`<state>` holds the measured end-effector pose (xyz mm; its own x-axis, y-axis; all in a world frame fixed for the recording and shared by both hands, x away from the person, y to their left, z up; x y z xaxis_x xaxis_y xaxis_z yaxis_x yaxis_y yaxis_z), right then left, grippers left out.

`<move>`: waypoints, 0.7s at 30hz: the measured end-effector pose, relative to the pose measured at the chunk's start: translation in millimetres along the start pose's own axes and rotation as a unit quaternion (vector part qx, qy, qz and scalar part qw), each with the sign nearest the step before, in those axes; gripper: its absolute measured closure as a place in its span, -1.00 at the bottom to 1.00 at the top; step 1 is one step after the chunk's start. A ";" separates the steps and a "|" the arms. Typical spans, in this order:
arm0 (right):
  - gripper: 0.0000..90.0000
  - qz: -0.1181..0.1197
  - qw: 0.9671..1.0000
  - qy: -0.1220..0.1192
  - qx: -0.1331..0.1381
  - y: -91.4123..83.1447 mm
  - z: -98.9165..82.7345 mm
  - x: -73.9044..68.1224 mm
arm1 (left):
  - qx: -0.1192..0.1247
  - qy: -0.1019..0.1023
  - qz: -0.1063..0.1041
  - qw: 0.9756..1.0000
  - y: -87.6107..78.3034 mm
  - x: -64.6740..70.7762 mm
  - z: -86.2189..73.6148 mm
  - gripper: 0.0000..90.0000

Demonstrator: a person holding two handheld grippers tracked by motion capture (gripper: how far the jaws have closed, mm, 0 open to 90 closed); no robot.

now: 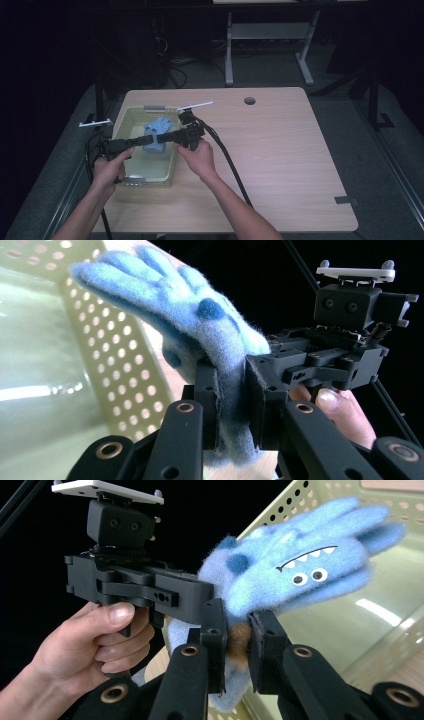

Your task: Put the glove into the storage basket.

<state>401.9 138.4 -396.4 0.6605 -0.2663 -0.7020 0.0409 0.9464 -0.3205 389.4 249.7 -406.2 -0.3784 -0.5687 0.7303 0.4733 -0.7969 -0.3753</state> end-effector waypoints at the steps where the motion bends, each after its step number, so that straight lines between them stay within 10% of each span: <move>1: 0.76 0.000 1.000 0.002 -0.001 2.1 -0.2 1.0 | 0.000 0.002 0.003 1.000 -0.7 -1.5 -0.3 0.71; 21: 0.73 0.012 1.000 0.024 -0.014 31.6 -7.3 14.3 | -0.028 -0.019 0.022 0.999 -10.8 -28.4 -4.3 0.72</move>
<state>407.1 163.2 -421.2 0.6238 -0.2520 -0.7398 0.0040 0.9476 -0.3194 391.6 273.5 -425.3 -0.3272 -0.5970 0.7325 0.4435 -0.7815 -0.4388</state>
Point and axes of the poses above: each handheld gripper's, and its own axes: y roughly forward along the jaws, z roughly out of its top, x roughly to its right, the point moved 9 cm from there along y, roughly forward along the jaws, and after that the axes turned 9 degrees about z, right-handed, at the moved point
